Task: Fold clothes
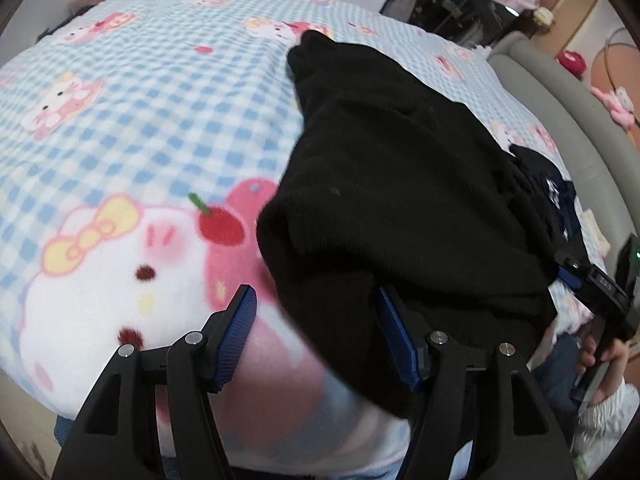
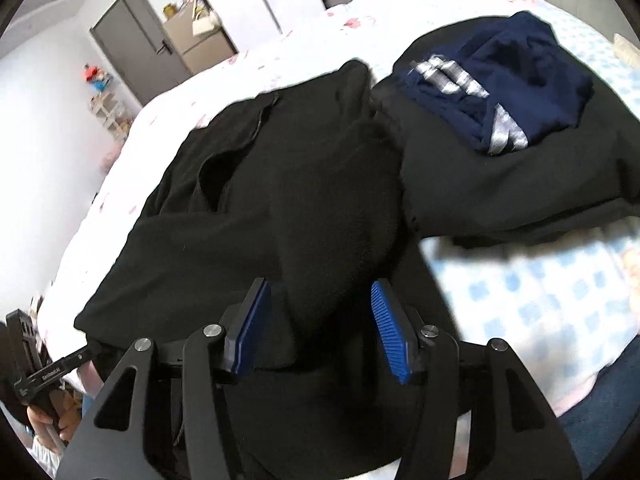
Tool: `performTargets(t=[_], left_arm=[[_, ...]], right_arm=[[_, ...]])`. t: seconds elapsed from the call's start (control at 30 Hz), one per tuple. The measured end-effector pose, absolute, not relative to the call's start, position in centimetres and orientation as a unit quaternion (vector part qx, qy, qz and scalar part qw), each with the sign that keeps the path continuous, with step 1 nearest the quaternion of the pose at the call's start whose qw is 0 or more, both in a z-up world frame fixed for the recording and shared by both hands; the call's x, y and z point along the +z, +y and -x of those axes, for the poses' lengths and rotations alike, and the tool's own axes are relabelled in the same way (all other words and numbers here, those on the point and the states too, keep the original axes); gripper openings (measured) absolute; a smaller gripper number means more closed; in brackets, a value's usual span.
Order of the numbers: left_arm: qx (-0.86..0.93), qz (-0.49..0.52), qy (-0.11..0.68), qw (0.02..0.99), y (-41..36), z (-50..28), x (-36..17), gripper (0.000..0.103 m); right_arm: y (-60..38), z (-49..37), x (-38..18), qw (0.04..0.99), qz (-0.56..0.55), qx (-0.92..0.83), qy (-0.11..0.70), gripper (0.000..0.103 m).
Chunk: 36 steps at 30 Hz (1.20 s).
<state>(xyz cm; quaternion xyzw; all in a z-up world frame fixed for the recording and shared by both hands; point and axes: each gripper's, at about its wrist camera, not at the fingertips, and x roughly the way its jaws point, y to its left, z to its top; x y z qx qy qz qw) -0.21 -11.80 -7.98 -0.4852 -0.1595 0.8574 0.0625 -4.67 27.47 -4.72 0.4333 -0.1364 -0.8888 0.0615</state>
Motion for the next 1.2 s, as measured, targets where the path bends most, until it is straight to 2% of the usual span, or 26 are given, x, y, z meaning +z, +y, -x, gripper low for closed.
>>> performTargets(t=[0.1,0.2,0.27,0.33,0.4,0.47,0.5,0.53,0.63,0.77,0.83,0.9,1.03,1.13,1.2], left_arm=[[0.857,0.490,-0.146,0.070,-10.9,0.9,-8.2,0.064],[0.861,0.489,-0.127,0.059,-10.2,1.6,-8.4,0.064],[0.862,0.487,-0.134,0.049,-10.4,1.9,-8.5,0.064],[0.858,0.491,-0.144,0.040,-10.6,2.2,-8.9,0.064],[0.850,0.502,-0.153,0.037,-10.5,2.4,-9.6,0.064],[0.849,0.507,-0.145,0.035,-10.0,2.3,-10.1,0.063],[0.852,0.505,-0.134,0.029,-9.7,2.1,-10.1,0.058],[0.856,0.502,-0.120,0.023,-9.5,2.0,-10.0,0.040],[0.866,0.486,-0.114,0.025,-9.2,1.8,-9.1,0.024],[0.894,0.439,-0.083,0.049,-7.7,0.5,-6.7,0.023],[0.893,0.442,-0.069,0.051,-7.4,0.1,-6.7,0.029],[0.886,0.457,-0.068,0.047,-7.5,0.0,-7.2,0.033],[0.855,0.508,-0.098,0.026,-9.2,0.9,-9.3,0.033],[0.858,0.489,-0.131,0.085,-10.0,0.4,-7.0,0.038],[0.865,0.468,-0.137,0.120,-10.5,-0.2,-5.2,0.041]], right_arm=[[28.0,5.3,-4.6,0.032,-0.441,-0.892,-0.096,0.059],[27.0,5.7,-3.6,0.063,-0.429,-0.898,-0.071,0.059],[24.8,6.6,-3.0,0.085,-0.426,-0.901,-0.021,0.079],[22.0,8.5,-4.3,0.097,-0.453,-0.885,0.045,0.085],[20.8,10.9,-7.3,0.102,-0.504,-0.856,0.061,0.078],[21.1,12.2,-8.8,0.083,-0.525,-0.845,0.057,0.032],[21.5,12.3,-8.3,0.083,-0.515,-0.852,0.051,0.022],[22.0,12.4,-7.1,0.087,-0.496,-0.862,0.047,0.007],[23.6,12.4,-2.1,0.085,-0.422,-0.901,0.050,0.006],[26.9,13.0,4.7,0.059,-0.291,-0.955,0.020,0.006],[28.5,13.2,6.3,0.029,-0.231,-0.972,0.005,0.006],[30.3,14.2,5.6,0.007,-0.243,-0.970,-0.021,0.006],[31.5,15.7,0.8,0.007,-0.332,-0.943,-0.036,0.006],[31.0,15.1,-1.5,0.000,-0.349,-0.937,-0.009,0.006],[31.5,14.6,-2.2,0.000,-0.354,-0.935,-0.019,0.007]])
